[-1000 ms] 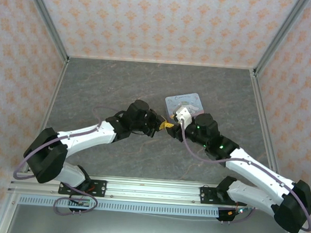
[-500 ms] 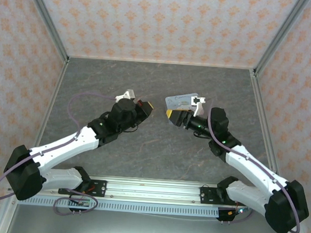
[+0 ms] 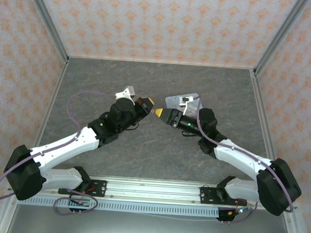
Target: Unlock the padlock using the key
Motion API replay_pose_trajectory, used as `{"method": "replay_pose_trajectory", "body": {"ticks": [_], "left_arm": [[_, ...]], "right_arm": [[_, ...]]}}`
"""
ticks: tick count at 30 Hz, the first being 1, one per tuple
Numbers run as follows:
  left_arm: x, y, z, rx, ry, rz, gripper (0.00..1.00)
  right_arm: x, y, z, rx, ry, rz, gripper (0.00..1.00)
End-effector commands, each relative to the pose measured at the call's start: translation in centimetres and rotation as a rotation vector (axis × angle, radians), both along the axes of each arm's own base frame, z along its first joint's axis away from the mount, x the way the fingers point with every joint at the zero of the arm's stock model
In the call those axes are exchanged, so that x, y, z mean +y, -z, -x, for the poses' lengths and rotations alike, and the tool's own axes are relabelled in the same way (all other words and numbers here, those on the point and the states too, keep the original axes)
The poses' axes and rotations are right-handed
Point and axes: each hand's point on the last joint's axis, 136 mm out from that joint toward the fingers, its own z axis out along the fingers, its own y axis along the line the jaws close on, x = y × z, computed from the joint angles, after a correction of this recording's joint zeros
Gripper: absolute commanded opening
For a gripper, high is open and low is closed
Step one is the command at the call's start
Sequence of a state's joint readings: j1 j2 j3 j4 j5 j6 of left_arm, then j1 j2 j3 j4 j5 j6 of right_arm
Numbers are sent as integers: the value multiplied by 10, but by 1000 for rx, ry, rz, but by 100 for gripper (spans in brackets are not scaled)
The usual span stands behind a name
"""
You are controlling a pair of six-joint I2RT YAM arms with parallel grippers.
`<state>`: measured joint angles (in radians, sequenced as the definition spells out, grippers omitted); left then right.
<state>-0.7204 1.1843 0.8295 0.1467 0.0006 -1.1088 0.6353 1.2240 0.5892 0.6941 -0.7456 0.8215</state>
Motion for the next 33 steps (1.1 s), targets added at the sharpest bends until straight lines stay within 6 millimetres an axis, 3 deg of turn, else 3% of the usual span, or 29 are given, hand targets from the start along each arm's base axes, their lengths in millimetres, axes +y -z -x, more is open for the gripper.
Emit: {"method": "replay_pose_trajectory", "body": {"ticks": [1,14,27,33], "left_arm": [[1,-13,1,-37,-14,20,0],[-2,-6,-1,-12,-16,28,0],[-2,-1,-2,8,-24,35,0],[1,2,-2,15,-36,21,0]], "right_arm": [[8,-38,3,-74,-45,-118,61],[18,-34,-1,-52,-74,-128,34],[27,-23,0,-16,-100,-116,27],[26,-21,-1,-16,-92,-107,7]]}}
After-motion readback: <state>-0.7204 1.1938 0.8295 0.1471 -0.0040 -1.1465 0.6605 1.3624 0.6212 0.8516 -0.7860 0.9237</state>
